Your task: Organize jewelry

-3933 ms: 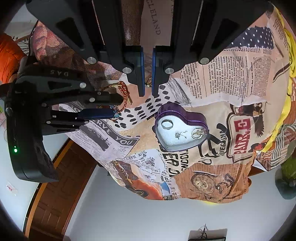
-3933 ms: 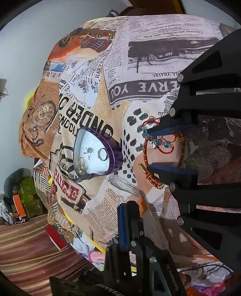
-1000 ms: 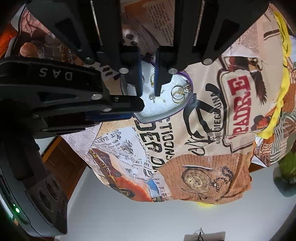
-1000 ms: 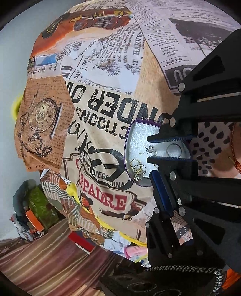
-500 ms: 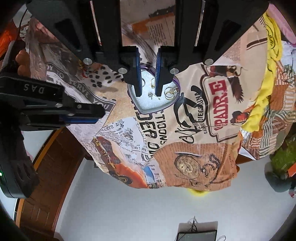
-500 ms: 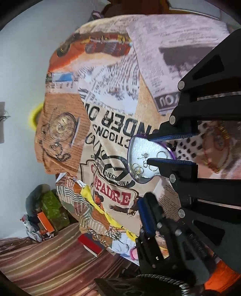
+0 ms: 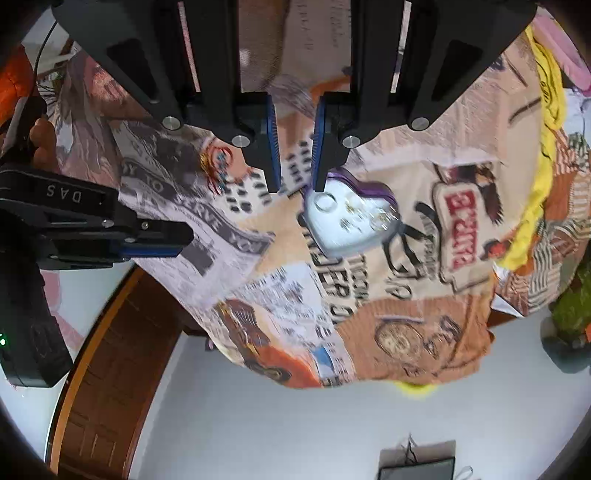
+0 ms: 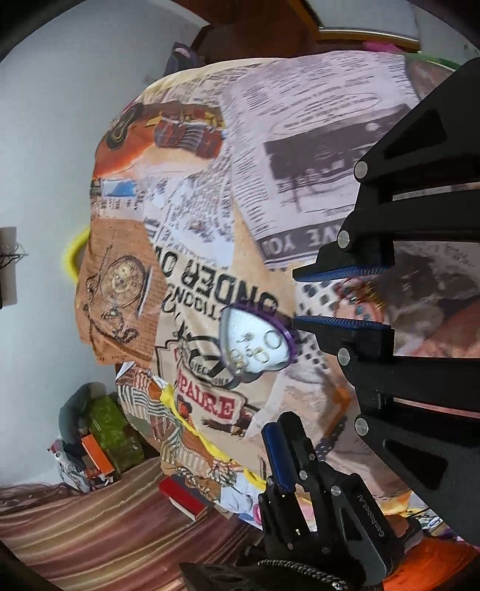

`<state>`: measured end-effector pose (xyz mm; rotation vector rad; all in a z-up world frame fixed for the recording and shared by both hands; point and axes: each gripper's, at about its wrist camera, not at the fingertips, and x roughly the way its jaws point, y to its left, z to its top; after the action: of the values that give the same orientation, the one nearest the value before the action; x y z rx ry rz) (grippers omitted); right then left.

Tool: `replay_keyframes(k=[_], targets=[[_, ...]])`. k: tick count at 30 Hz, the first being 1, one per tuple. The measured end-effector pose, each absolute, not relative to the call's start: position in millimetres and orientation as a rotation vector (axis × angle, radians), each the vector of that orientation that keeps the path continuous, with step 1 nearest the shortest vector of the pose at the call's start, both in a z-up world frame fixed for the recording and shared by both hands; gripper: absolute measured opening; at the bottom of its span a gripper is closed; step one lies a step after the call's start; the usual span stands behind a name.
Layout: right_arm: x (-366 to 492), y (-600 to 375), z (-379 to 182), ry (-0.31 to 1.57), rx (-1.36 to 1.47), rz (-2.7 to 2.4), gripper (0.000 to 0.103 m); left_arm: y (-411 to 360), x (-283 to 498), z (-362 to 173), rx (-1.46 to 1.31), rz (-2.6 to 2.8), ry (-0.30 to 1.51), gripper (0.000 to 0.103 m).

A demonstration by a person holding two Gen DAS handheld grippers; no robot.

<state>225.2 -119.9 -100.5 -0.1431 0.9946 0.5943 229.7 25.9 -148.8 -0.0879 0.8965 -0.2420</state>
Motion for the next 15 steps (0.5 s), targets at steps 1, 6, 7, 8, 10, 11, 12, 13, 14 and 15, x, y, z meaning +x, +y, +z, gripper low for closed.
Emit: replay_keyframes(k=[1,6,7,8,10,11,12,13,14,15], targets=[[223.7,-123.3,-102.4,0.999,-0.142,0.588,0.017,22.9,229.4,-152.2,-0.088,-0.247,0.907,0.015],[224.8,-134.9,-118.8,1.046,-0.116,0.582,0.017,6.5,226.0,-170.5,-0.079,-0.267,0.951,0.015],[224.2,-136.2,-121.3,1.054,-0.112,0.585,0.017,2.9,225.1,-174.2,-0.078,-0.272,0.958,0.015],[225.3,-136.3,-125.8,1.067,-0.108,0.589,0.017,1.2,224.3,-176.5,-0.078,-0.276,0.962,0.015],[224.9,-135.5,-132.7,1.087,-0.109,0.6,0.017,-2.8,224.7,-183.0,-0.086,-0.286,0.978,0.015],[225.5,-133.5,-136.3,1.099,-0.11,0.61,0.017,-4.0,225.6,-185.9,-0.089,-0.288,0.985,0.015],[227.4,-129.5,-142.0,1.12,-0.114,0.636,0.017,-5.1,226.1,-187.9,-0.09,-0.288,0.991,0.015],[228.7,-126.2,-145.9,1.138,-0.117,0.656,0.017,-6.0,227.4,-190.6,-0.093,-0.288,0.999,0.015],[231.0,-124.1,-149.8,1.153,-0.12,0.661,0.017,-6.2,228.7,-192.8,-0.098,-0.291,1.005,0.015],[232.3,-122.9,-152.7,1.161,-0.118,0.656,0.017,-6.4,230.0,-195.0,-0.107,-0.294,1.011,0.015]])
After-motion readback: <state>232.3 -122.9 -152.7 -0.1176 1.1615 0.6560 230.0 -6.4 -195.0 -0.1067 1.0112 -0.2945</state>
